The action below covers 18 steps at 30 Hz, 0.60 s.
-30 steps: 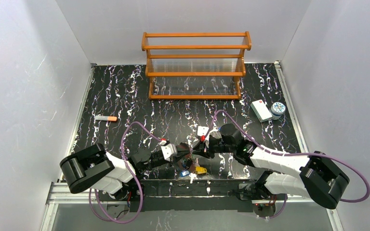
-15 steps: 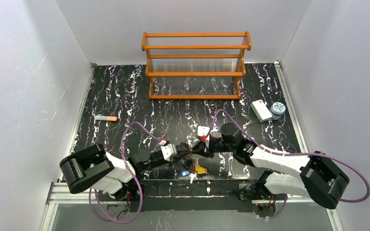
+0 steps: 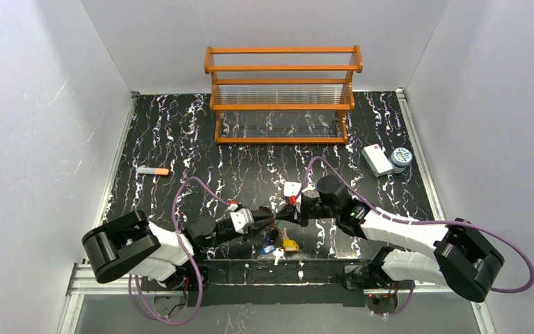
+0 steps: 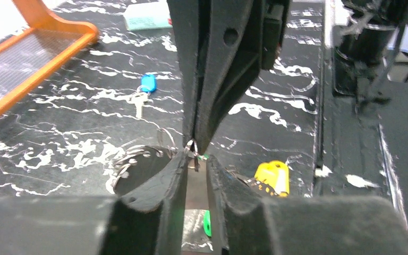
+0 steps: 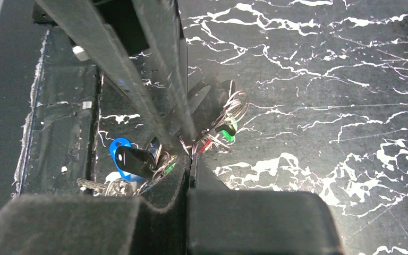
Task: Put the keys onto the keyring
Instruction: Adjust the key on the keyring.
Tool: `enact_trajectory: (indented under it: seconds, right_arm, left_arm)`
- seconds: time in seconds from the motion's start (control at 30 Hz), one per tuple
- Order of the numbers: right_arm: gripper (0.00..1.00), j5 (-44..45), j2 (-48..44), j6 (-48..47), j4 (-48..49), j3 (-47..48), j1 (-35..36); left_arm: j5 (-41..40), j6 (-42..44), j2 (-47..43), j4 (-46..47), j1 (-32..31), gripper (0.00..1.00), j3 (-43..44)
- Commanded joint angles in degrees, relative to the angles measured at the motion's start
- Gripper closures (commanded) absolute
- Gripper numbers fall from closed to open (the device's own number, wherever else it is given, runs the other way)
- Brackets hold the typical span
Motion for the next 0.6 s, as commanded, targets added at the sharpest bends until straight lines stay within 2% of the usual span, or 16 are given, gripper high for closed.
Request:
enact_trajectory:
  seconds: [0.0, 0.1, 0.23, 0.43, 0.57]
  right_arm:
    - [0.99, 3.32, 0.93, -2.69, -7.32, 5.14, 0.26]
    - [0.99, 6.76, 3.13, -4.46, -14.64, 8.14, 0.27]
    - [0.99, 11.24, 7.89, -5.37, -22.89, 13.04, 0.28]
    - [0.99, 14.65, 16.23, -6.53, -34.39, 20.82, 0.34]
    - [0.99, 18.81, 21.28, -7.92, -41.0, 24.81, 1.15]
  left_arm:
    - [-6.44, 2.33, -4.72, -0.15, -0.11, 0.74, -1.16]
    - [-9.42, 4.32, -9.14, -9.08, -0.08, 0.64, -0.34]
    - [-12.82, 5.52, -13.06, -19.98, -0.05, 0.6, 1.51]
    - [-14.15, 4.92, -10.37, -21.45, -0.12, 0.6, 2.11]
    - [-9.44, 6.16, -5.96, -21.27, -0.05, 0.65, 4.06]
